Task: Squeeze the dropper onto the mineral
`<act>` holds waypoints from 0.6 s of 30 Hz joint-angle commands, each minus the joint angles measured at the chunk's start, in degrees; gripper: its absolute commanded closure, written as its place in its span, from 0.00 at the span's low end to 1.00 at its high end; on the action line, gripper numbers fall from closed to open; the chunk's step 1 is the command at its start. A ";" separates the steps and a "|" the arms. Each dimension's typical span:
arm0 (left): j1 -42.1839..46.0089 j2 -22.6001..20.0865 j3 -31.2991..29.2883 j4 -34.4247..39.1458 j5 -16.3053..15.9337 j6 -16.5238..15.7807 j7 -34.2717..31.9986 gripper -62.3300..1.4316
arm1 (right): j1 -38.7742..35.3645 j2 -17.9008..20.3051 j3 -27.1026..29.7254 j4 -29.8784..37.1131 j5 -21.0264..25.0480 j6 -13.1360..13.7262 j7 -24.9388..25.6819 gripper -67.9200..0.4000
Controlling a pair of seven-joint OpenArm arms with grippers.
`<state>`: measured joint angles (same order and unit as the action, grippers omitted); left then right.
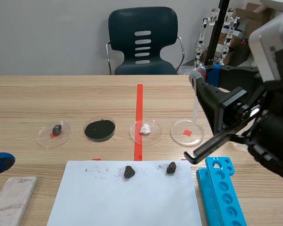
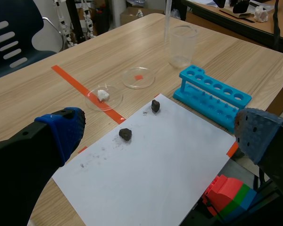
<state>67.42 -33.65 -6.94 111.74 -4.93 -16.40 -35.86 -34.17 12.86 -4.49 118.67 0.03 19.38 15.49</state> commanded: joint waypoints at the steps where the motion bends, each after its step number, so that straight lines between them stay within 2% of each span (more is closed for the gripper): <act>1: 0.02 0.28 0.22 0.35 -0.35 -0.04 -0.96 0.00 | 0.55 0.28 0.31 0.42 0.63 -0.02 0.68 0.88; 18: 0.02 0.28 0.22 0.35 -0.35 -0.04 -0.98 0.00 | 0.87 0.28 0.31 0.42 0.63 0.00 0.68 0.88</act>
<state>67.42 -33.65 -6.94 111.74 -4.93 -16.40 -35.86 -34.15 12.86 -4.49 118.67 0.03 19.38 15.49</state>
